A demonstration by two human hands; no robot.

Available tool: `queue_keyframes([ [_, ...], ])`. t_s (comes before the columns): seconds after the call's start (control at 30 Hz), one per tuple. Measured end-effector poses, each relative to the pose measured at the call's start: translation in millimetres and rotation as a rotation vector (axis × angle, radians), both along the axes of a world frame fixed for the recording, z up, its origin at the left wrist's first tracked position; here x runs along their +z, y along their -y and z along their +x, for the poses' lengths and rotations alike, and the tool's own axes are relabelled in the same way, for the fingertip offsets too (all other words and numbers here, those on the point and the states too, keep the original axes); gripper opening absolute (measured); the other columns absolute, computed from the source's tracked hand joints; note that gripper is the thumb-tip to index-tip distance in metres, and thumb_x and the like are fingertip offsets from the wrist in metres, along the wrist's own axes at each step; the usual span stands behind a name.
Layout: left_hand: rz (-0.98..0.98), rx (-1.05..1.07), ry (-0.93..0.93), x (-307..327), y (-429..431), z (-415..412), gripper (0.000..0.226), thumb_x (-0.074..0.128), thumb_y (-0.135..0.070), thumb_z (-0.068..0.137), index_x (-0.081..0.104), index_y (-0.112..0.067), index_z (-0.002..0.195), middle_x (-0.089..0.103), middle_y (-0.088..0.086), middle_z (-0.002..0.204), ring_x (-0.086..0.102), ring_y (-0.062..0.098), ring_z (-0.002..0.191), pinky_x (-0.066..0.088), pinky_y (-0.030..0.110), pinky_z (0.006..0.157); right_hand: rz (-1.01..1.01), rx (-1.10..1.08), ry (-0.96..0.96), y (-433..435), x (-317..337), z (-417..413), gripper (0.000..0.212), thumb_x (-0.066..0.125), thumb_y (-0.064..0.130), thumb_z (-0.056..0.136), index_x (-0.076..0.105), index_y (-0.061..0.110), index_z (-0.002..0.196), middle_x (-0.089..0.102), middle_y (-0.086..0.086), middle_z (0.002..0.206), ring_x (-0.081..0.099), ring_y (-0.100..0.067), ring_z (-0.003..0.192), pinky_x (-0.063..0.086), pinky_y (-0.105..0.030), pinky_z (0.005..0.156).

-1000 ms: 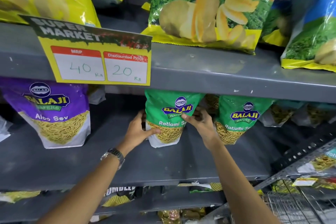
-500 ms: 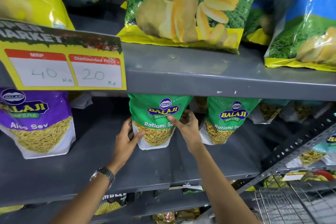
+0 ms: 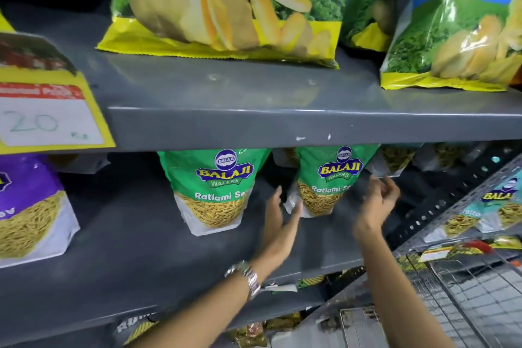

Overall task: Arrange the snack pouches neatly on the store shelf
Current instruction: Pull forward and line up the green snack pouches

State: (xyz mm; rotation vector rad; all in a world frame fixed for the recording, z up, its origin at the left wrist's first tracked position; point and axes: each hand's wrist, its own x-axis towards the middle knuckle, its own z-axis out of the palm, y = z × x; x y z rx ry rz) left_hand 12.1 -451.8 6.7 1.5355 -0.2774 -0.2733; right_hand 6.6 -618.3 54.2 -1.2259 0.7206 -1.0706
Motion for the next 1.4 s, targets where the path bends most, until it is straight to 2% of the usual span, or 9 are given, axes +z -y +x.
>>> queue_keyframes([
  [0.07, 0.023, -0.037, -0.131, 12.9, 19.8, 27.3, 0.080, 0.038, -0.063, 0.085, 0.008, -0.022, 0.147, 0.011, 0.001, 0.159, 0.016, 0.013, 0.143, 0.014, 0.033, 0.115, 0.067, 0.224, -0.131, 23.9, -1.0, 7.1, 0.038, 0.047, 0.021, 0.096, 0.041, 0.020, 0.133, 0.050, -0.008, 0.132, 0.049, -0.019, 0.117, 0.036, -0.035, 0.099],
  [0.17, 0.082, -0.143, -0.163, 17.3, 33.3, 52.7, 0.103, 0.025, -0.086, 0.067, 0.014, -0.023, 0.147, 0.018, 0.001, 0.158, 0.021, 0.018, 0.142, 0.014, 0.038, 0.117, 0.019, 0.493, -0.262, 38.3, -7.6, 13.4, 0.042, 0.041, 0.026, 0.098, 0.037, 0.019, 0.139, 0.044, -0.012, 0.146, 0.042, -0.030, 0.133, 0.032, -0.051, 0.111],
  [0.33, 0.051, -0.176, -0.097, 9.4, 41.6, 53.9, 0.089, 0.018, -0.083, 0.070, 0.032, -0.030, 0.141, 0.037, -0.001, 0.151, 0.036, 0.017, 0.135, 0.027, 0.046, 0.115, -0.024, 0.609, -0.291, 25.7, -10.1, 8.7, 0.027, 0.031, 0.027, 0.100, 0.056, 0.025, 0.109, 0.062, -0.002, 0.113, 0.056, -0.018, 0.097, 0.044, -0.034, 0.079],
  [0.53, 0.074, -0.166, -0.098, 6.9, 35.1, 25.9, 0.074, 0.023, -0.073, 0.079, 0.040, -0.029, 0.135, 0.042, 0.001, 0.145, 0.040, 0.016, 0.128, 0.029, 0.033, 0.108, -0.021, 0.573, -0.340, 28.8, -9.9, -21.6, 0.034, 0.032, 0.031, 0.101, 0.050, 0.019, 0.127, 0.056, -0.008, 0.135, 0.051, -0.027, 0.121, 0.042, -0.046, 0.100],
  [0.77, 0.202, -0.235, -0.153, 9.0, 32.1, -14.8, 0.091, 0.015, -0.083, 0.070, 0.025, -0.030, 0.143, 0.014, -0.004, 0.158, 0.006, 0.016, 0.145, 0.004, 0.042, 0.117, -0.054, 0.539, -0.346, 28.2, -9.0, -65.6, 0.028, 0.033, 0.037, 0.100, 0.056, 0.030, 0.114, 0.061, 0.001, 0.121, 0.054, -0.024, 0.117, 0.046, -0.033, 0.082],
  [1.1, 0.213, -0.193, -0.136, 14.4, 35.3, -27.5, 0.083, 0.014, -0.081, 0.071, 0.037, -0.034, 0.135, 0.032, -0.003, 0.152, 0.025, 0.020, 0.141, 0.019, 0.045, 0.115, -0.079, 0.517, -0.333, 20.1, -10.8, -82.0, 0.028, 0.031, 0.042, 0.099, 0.059, 0.039, 0.100, 0.063, 0.015, 0.108, 0.057, -0.008, 0.105, 0.045, -0.026, 0.079],
  [1.27, 0.169, -0.240, -0.160, 19.3, 26.5, -29.8, 0.080, 0.018, -0.079, 0.074, 0.033, -0.033, 0.138, 0.029, -0.007, 0.152, 0.024, 0.018, 0.141, 0.019, 0.032, 0.103, -0.034, 0.390, -0.288, 6.6, -8.0, -78.6, 0.029, 0.031, 0.036, 0.101, 0.057, 0.029, 0.113, 0.060, -0.001, 0.122, 0.056, -0.014, 0.109, 0.044, -0.033, 0.095],
  [1.33, 0.099, -0.131, -0.122, 17.2, 16.4, -34.8, 0.065, 0.030, -0.064, 0.086, 0.032, -0.028, 0.140, 0.030, -0.007, 0.151, 0.025, 0.013, 0.140, 0.020, 0.024, 0.106, -0.102, 0.065, -0.208, -9.6, -11.3, -78.5, 0.031, 0.041, 0.029, 0.098, 0.054, 0.014, 0.122, 0.057, -0.009, 0.128, 0.053, -0.015, 0.113, 0.043, -0.027, 0.098],
  [1.4, -0.051, 0.073, 0.002, 10.7, -3.7, -43.1, 0.037, 0.044, -0.045, 0.091, 0.049, -0.029, 0.124, 0.052, -0.008, 0.133, 0.047, 0.001, 0.123, 0.034, 0.007, 0.095, -0.241, -0.226, -0.044, -45.0, -14.2, -81.3, 0.023, 0.050, 0.022, 0.092, 0.054, 0.013, 0.113, 0.058, -0.009, 0.114, 0.055, -0.015, 0.101, 0.047, -0.030, 0.091],
])
